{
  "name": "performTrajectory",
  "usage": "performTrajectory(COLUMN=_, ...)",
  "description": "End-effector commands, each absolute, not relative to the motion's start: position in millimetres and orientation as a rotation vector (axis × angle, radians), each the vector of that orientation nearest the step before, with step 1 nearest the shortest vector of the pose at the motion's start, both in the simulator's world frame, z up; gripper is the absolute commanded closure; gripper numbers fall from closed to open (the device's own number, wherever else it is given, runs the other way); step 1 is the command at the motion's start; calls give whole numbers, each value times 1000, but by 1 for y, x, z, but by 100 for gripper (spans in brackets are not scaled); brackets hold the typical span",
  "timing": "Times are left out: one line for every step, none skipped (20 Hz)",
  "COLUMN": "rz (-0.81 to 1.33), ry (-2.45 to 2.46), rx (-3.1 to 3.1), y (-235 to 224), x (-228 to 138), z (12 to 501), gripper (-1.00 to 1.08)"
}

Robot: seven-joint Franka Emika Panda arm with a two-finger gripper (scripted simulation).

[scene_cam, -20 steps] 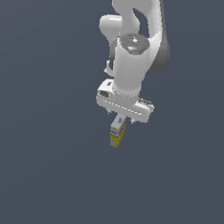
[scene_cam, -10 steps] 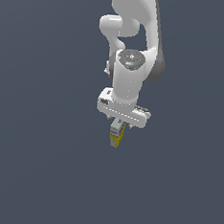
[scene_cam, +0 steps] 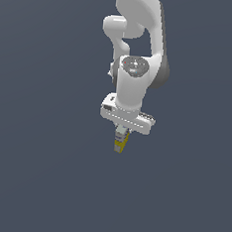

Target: Pick up the object and move it to a goal position.

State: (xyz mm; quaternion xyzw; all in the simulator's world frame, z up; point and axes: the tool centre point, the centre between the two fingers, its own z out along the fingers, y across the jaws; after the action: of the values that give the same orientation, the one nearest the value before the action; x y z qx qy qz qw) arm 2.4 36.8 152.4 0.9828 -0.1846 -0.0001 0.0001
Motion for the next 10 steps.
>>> performTrajectory(rz=0, ry=-580, rx=3088, y=37, x=2, z=152, gripper=108)
performTrajectory(rz=0, ry=-580, rx=3088, y=37, x=2, z=152, gripper=108)
performTrajectory(rz=0, ry=-580, rx=3088, y=37, x=2, z=152, gripper=108)
performTrajectory(rz=0, ry=-580, rx=3088, y=37, x=2, z=152, gripper=108)
performTrajectory(rz=0, ry=-580, rx=3088, y=37, x=2, z=152, gripper=108)
performTrajectory(rz=0, ry=-580, rx=3088, y=37, x=3, z=152, gripper=108)
performTrajectory(rz=1, ry=-579, rx=3088, y=37, x=3, z=153, gripper=108)
performTrajectory(rz=6, ry=-577, rx=3090, y=37, x=4, z=154, gripper=108)
performTrajectory(rz=13, ry=-572, rx=3092, y=37, x=5, z=156, gripper=108)
performTrajectory(rz=23, ry=-566, rx=3095, y=37, x=7, z=158, gripper=108)
